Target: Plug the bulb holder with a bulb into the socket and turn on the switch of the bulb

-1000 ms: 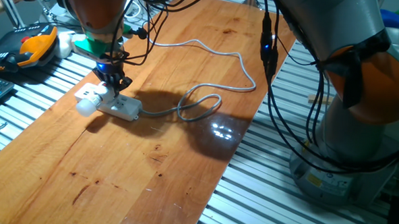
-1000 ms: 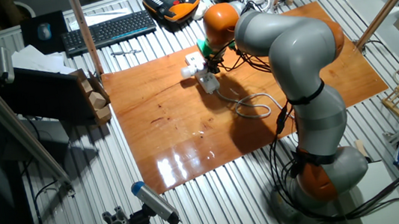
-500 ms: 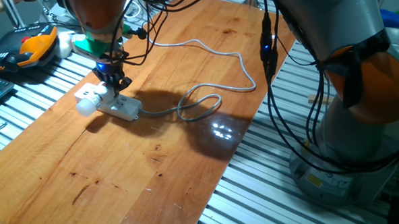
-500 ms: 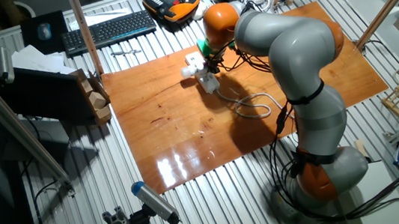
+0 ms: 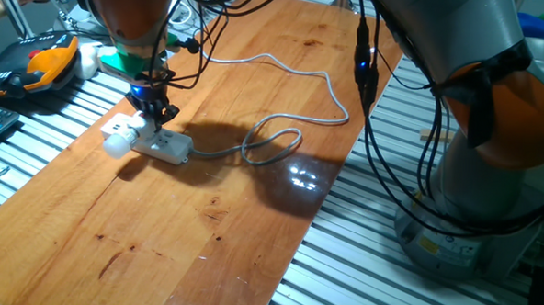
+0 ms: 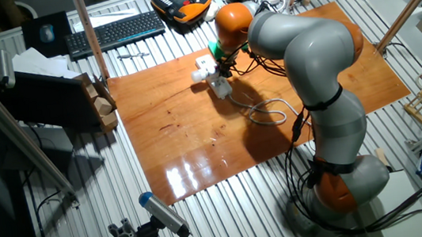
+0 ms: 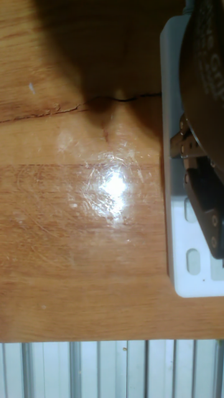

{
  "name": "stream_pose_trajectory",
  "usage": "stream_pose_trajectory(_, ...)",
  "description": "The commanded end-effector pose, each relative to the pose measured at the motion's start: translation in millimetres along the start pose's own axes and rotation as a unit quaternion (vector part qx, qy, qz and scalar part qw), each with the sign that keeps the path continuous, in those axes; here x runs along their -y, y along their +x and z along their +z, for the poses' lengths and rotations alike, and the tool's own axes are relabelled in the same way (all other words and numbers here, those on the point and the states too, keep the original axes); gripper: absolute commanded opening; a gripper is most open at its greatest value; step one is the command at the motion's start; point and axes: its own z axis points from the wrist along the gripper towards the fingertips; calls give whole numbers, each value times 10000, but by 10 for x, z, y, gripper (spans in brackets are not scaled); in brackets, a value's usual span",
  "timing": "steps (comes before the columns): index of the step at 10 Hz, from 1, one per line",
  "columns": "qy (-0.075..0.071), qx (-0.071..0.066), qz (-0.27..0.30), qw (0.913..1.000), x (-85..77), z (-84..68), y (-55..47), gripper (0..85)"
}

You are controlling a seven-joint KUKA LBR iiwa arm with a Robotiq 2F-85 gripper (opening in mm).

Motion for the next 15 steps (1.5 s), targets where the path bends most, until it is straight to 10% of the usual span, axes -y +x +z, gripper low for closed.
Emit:
stream_pose_trajectory(1, 25, 30, -4, 10000, 12, 12, 0, 0)
stream_pose_trajectory(15, 387, 106, -26, 9992, -7, -104, -2, 0)
